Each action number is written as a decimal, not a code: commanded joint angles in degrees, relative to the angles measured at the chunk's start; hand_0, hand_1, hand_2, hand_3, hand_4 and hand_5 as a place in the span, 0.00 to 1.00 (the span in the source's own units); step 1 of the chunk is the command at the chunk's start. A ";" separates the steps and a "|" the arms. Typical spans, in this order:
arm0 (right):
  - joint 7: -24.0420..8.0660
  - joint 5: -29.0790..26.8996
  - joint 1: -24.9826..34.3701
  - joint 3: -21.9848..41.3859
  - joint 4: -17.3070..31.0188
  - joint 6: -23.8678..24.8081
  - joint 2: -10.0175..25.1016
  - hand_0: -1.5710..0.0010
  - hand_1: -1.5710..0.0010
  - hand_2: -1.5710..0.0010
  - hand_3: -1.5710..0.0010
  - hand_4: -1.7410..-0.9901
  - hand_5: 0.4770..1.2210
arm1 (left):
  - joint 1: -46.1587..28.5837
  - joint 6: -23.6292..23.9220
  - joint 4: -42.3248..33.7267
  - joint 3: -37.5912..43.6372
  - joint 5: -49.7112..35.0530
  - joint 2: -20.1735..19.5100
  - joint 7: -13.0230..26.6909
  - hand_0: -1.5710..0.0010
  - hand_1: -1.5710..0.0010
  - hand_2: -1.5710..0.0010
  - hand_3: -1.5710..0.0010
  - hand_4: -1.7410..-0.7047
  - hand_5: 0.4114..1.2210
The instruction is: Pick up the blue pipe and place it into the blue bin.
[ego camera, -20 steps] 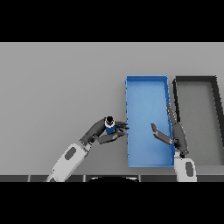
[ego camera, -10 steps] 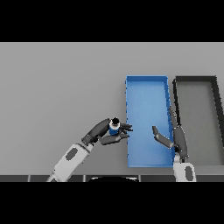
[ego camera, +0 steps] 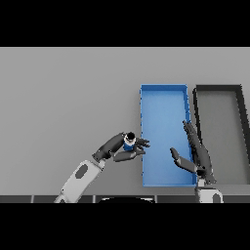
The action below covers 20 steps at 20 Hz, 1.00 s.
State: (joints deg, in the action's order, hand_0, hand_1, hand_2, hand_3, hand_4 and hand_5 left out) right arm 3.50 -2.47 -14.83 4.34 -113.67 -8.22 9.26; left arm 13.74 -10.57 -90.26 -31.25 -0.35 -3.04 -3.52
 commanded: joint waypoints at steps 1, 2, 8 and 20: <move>-3.31 -3.39 1.97 0.10 -1.81 -2.30 1.82 1.00 0.98 0.92 1.00 0.70 0.17 | 0.08 -0.01 -0.20 0.24 0.14 0.04 0.20 0.00 0.00 0.00 0.00 0.26 1.00; -5.66 -6.21 3.04 0.31 -2.85 -4.44 3.45 1.00 0.98 0.92 1.00 0.69 0.17 | 0.18 0.26 0.05 0.27 0.70 0.54 0.29 0.00 0.00 0.00 0.00 0.26 1.00; -19.19 -13.17 14.90 4.05 -6.82 -9.22 10.09 1.00 1.00 0.94 1.00 0.63 0.11 | -0.35 -0.82 -0.53 1.03 1.69 0.80 0.45 0.00 0.00 0.00 0.00 0.26 1.00; -28.41 -15.13 36.25 14.56 -3.11 -12.93 7.32 1.00 0.99 0.96 1.00 0.68 0.09 | 0.77 -5.14 0.21 4.05 0.83 1.96 1.95 0.00 0.00 0.00 0.00 0.26 1.00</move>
State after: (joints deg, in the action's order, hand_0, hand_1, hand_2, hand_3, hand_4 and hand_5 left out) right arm -24.95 -17.59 21.47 18.90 -116.79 -21.13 16.56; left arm 14.53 -15.76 -90.04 -27.17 0.53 -1.11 -1.54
